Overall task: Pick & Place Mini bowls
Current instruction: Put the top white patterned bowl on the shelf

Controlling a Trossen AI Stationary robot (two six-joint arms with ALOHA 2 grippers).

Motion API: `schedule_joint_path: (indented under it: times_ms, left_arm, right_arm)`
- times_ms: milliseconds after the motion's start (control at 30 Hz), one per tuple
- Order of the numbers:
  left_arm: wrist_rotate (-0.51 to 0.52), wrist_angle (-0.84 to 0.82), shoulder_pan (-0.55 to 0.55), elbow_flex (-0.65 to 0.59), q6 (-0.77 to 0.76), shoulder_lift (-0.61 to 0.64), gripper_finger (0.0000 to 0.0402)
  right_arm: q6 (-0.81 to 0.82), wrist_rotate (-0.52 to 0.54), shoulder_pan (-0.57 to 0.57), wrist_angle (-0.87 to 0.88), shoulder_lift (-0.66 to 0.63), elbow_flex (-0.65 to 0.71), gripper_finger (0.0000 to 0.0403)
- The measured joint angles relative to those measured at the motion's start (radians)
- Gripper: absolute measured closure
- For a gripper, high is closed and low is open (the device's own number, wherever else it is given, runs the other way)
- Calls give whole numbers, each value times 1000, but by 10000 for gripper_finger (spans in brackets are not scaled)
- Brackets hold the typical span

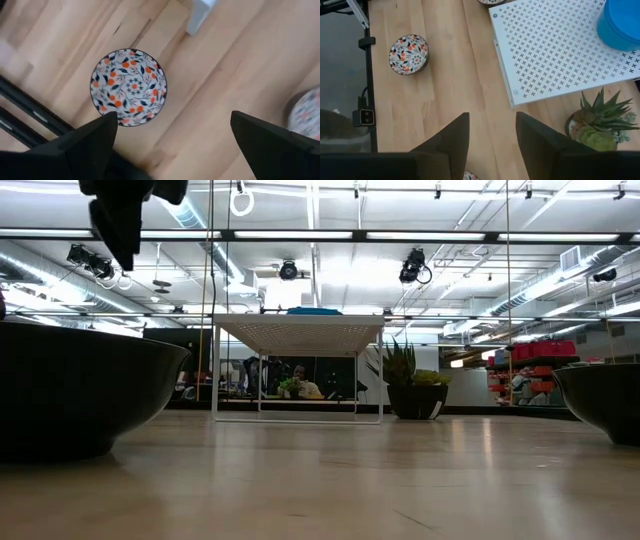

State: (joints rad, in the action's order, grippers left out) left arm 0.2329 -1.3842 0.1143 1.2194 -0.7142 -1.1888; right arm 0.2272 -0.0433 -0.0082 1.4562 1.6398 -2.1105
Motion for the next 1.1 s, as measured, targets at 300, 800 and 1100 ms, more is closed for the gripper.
schedule_joint_path:
  times_ms: [300,800,1100]
  left_arm:
    - [-35,93,-27,-151,110,-28,22]
    - [-98,402,-114,-437,91,-29,19]
    - [-61,494,-118,-527,187,-84,19]
  right_arm:
    - [0,0,0,-4,0,0,240]
    - [-37,0,0,-5,0,0,240]
    - [-56,1,0,-7,0,0,240]
